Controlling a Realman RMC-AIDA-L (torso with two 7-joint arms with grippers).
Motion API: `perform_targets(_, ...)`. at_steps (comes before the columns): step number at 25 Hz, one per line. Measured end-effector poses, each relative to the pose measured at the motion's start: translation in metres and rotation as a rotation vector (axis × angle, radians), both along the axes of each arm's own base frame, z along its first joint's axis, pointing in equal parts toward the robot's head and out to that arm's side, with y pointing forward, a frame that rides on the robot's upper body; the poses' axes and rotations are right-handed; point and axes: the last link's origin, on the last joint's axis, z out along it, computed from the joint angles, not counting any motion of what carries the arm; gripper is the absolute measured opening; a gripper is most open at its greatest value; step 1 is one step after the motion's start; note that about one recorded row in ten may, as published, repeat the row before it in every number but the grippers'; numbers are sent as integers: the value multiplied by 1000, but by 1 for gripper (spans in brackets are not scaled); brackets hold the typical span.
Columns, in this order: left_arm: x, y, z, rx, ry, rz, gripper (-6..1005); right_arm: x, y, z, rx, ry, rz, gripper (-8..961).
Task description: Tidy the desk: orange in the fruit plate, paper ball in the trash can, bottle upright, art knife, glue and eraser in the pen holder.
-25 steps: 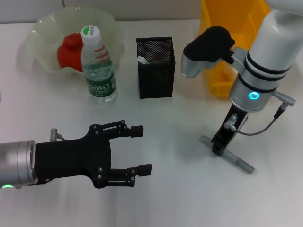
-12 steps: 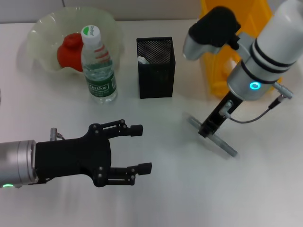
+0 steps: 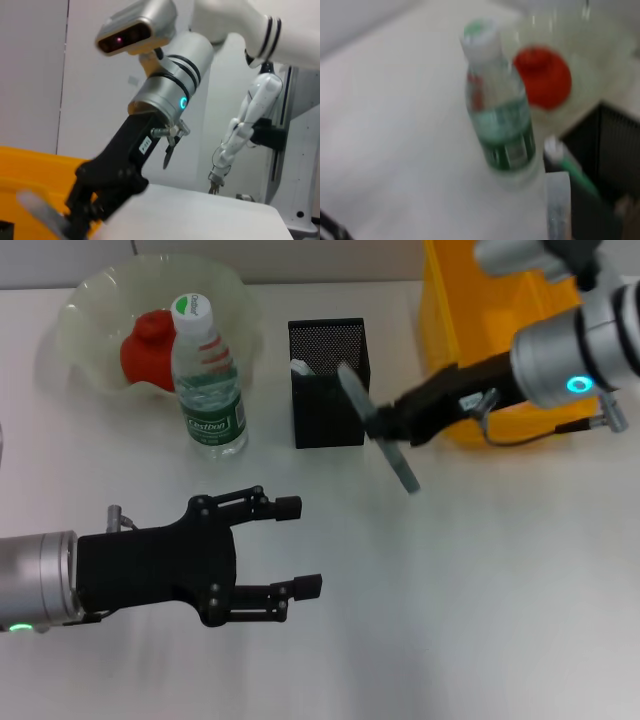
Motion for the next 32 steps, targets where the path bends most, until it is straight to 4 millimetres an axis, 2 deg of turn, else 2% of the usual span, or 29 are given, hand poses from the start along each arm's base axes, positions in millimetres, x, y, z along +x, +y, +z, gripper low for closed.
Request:
perform_targets(2,2,2,0,3,-12,2,828,5,2,11,63,113,26,137)
perform_targets(3,3,3,0,2,-18,-1,828,9,4,19,119,243,50,136)
perform_targets(4,3,3,0,2,-18,-1,828,9,4,19,119,243,50,136)
perform_targets(6,4,3,0,3,-18,-1,828,17,6,25,186,391,76,136)
perform_targets(8,3,4,-1,5,-16,6,828,30,9,23,268,517,101,136)
perform_targets(13,4,4,-3,12,-28,7,828,44,14,9,399,610,156,135)
perform_targets(16,5,5,-3,15,-28,0,828,46,15,4,438,613,184,135)
perform_targets(18,5,5,-3,15,-28,-4,828,44,17,-7,444,589,215,134)
perform_targets(23,7,7,-4,12,-28,-10,828,41,26,-20,459,523,233,133)
perform_targets(32,7,7,-5,4,-33,-2,828,39,28,-32,469,440,316,133)
